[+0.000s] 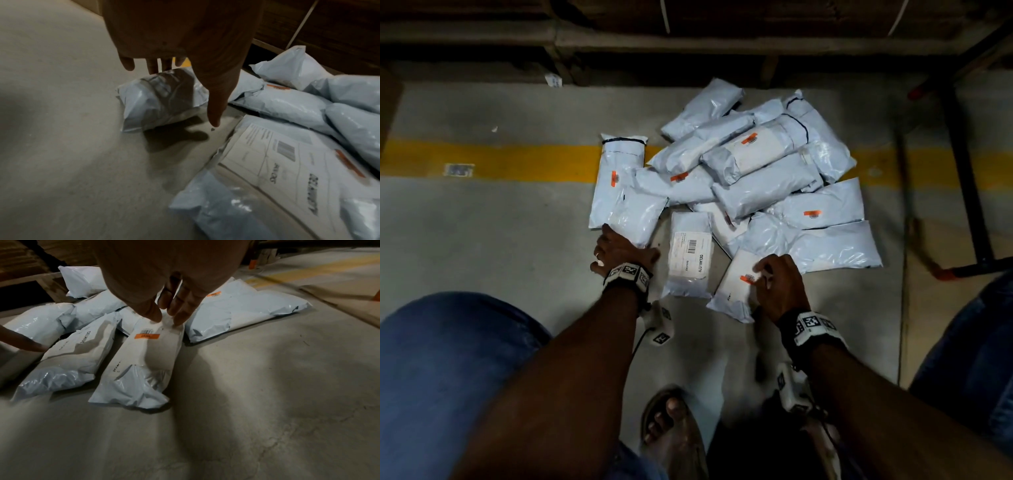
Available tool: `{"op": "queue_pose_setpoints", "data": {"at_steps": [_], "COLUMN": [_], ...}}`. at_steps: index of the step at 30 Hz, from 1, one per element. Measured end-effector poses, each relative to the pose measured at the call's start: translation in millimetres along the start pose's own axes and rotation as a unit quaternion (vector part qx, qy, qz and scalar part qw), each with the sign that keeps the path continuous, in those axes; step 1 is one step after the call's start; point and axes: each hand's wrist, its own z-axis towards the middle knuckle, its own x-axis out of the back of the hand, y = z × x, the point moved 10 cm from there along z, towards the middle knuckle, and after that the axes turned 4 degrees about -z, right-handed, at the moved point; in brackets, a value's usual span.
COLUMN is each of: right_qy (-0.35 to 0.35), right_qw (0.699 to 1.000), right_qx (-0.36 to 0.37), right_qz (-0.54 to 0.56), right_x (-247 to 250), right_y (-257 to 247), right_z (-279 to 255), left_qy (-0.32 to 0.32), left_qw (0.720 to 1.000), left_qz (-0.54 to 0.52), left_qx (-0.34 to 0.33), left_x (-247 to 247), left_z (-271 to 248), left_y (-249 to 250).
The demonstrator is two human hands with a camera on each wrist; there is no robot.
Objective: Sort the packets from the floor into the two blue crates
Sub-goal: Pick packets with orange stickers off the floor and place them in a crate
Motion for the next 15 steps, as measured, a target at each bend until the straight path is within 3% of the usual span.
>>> {"op": "queue_pose_setpoints", "data": {"at_steps": [5,10,13,15], "right_qy": [0.002,-0.021,-0.021,-0.022], "right_qw": [1.0,0.998,0.996,0.996], "right_qx": [-0.02,-0.036,-0.051,-0.059], "right_qz": [-0.006,-0.056,-0.071,-0.064], "right_x": [-3.6,-7.0,-7.3,-8.3], "right_y": [6.1,7.6,6.2,4.6], "right_z": [-2.3,-2.3,-1.3,-0.3], "left_qy": [0.04,0.045,-0.01,-0.057], "left_qw": [0.999,0.985,0.96,0.946], "left_qz": [0.007,-0.164,-0.273,-0.317], "left_qx": [-0.021,-0.042,-0.065,-0.031], "left_x": [1.6,4.1,-4.6,-14.3], "left_z": [-3.4,-11.7,-15.9,-12.2], "left_y": [3.5,6.8,9.0,3.8]}}
